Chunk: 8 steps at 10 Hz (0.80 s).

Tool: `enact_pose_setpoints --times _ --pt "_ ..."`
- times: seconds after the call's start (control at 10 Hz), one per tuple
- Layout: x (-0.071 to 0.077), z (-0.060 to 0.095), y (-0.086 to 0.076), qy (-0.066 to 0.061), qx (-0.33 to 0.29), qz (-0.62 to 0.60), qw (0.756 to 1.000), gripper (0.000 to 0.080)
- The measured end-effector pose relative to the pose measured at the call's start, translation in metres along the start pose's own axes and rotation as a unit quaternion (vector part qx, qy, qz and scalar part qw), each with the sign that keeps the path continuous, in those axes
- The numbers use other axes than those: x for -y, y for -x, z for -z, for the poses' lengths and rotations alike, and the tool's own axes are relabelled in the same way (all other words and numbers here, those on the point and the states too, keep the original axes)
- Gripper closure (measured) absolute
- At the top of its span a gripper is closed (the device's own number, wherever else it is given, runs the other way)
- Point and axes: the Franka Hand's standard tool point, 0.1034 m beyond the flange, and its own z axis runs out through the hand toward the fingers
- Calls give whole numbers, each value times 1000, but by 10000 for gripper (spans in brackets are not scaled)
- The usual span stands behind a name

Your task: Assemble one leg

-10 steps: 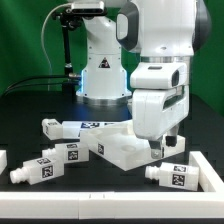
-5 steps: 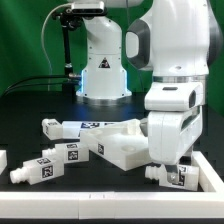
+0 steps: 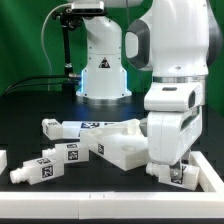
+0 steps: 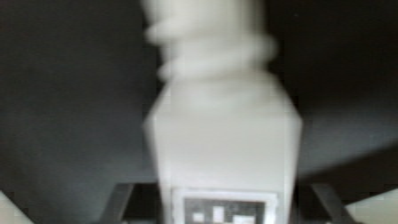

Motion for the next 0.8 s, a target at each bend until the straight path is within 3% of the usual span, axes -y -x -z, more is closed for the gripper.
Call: enact_pose_setpoints --times 0.1,0.3,0.4,0.6,0.7,0.8 --pt "-2 3 2 -1 3 3 1000 518" --pt "-13 35 9 4 11 3 1000 518" --pt "-7 53 13 7 12 0 1000 518" --pt "28 79 13 12 6 -30 999 518" --pt "45 80 12 13 2 -37 999 518" --pt "45 79 14 11 4 -34 999 518"
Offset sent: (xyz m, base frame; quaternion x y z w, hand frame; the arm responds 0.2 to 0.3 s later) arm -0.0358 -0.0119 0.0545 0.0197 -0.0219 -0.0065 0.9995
